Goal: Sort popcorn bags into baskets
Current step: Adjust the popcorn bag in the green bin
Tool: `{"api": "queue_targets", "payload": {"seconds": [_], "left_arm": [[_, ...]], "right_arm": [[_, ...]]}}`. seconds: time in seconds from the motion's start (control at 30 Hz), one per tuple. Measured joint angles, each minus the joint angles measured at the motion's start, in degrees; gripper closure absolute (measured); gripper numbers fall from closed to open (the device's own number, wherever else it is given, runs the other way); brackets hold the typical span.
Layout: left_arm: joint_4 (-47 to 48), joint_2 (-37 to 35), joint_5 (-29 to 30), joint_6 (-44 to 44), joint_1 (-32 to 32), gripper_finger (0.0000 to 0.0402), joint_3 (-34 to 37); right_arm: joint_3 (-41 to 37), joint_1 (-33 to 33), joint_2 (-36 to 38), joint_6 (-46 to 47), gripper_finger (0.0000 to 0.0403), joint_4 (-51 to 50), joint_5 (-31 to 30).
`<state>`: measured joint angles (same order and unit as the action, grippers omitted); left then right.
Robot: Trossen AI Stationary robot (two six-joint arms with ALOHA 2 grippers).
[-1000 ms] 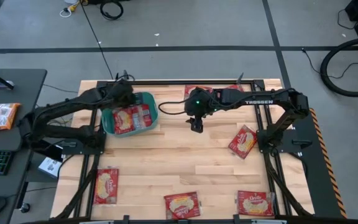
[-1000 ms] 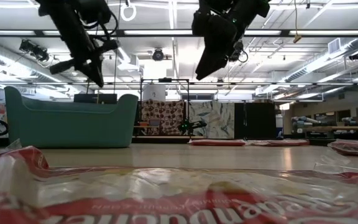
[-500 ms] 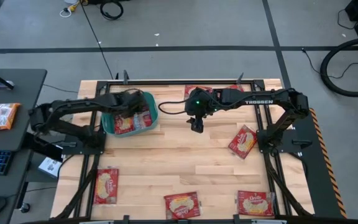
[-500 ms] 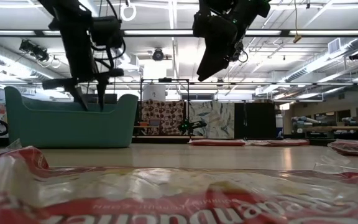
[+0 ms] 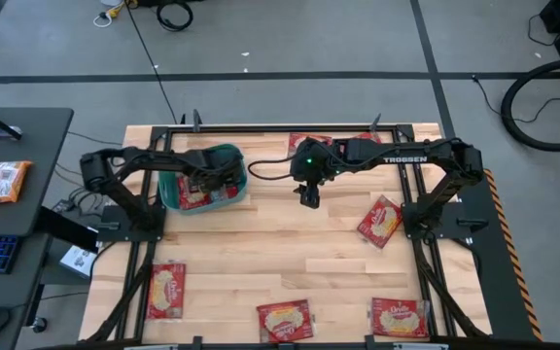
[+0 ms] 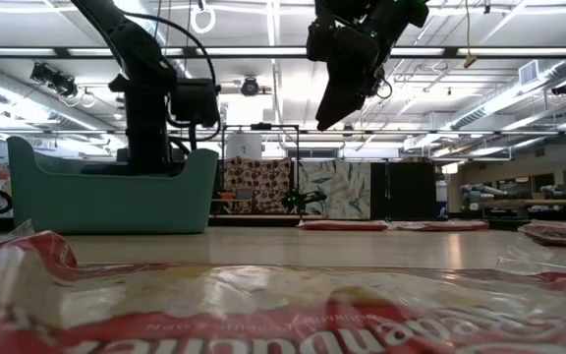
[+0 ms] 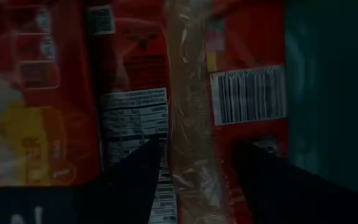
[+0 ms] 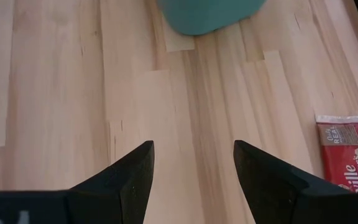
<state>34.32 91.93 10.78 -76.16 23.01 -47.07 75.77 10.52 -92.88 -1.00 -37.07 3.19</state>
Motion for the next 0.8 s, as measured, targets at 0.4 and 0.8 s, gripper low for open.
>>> {"api": "queue_targets", "payload": {"seconds": [0.4,0.8], "left_arm": [[1.1,4.4,0.6,8.1,-1.3,0.0377,-0.3],[6.8,-16.5,1.9,10.6,2.0,0.0399,0.6]], "right_arm": [[0.0,0.0,2.3,-1.8,0.0176,0.3,-9.6],[0.0,1.4,12.5,-1.7,0.0176,1.0,-12.2]]}}
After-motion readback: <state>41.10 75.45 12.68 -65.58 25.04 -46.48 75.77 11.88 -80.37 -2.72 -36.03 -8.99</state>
